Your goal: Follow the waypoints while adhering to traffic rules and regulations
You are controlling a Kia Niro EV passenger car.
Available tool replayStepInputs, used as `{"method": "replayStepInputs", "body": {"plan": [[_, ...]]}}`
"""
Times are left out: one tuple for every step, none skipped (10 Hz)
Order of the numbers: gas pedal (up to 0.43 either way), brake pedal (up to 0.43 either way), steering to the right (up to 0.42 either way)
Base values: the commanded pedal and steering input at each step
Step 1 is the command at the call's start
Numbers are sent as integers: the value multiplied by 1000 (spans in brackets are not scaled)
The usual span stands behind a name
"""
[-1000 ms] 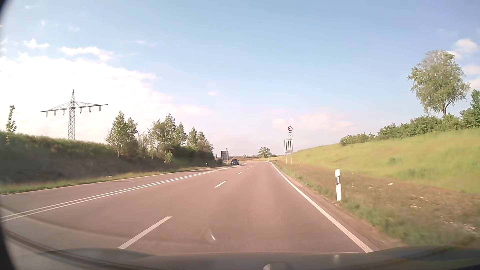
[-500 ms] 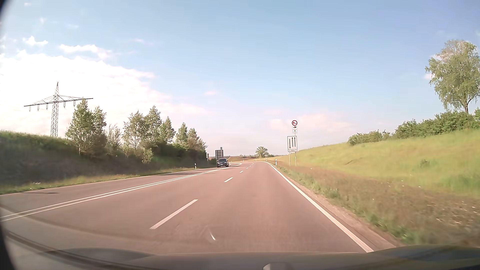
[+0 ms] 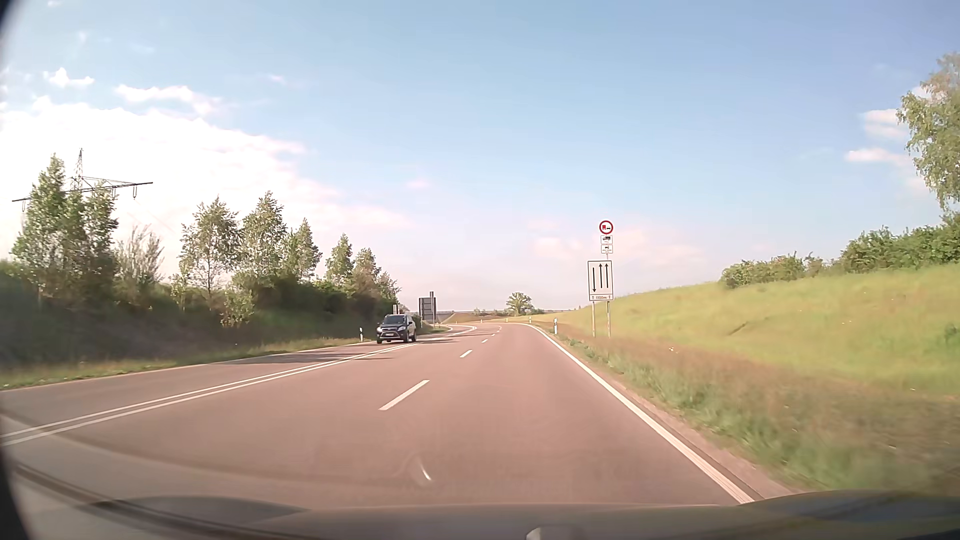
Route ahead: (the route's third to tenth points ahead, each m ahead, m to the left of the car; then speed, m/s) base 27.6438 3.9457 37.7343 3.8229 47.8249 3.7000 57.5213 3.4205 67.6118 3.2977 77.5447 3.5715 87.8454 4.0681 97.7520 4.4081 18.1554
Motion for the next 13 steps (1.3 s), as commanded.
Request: {"method": "replayStepInputs", "body": {"plan": [[370, 0, 3], [370, 0, 3], [358, 0, 3], [358, 0, 2], [358, 0, 2], [350, 0, 2], [331, 0, 2], [319, 0, 2], [319, 0, 2], [319, 0, 2], [319, 0, 2], [319, 0, 2], [319, 0, 2]]}}
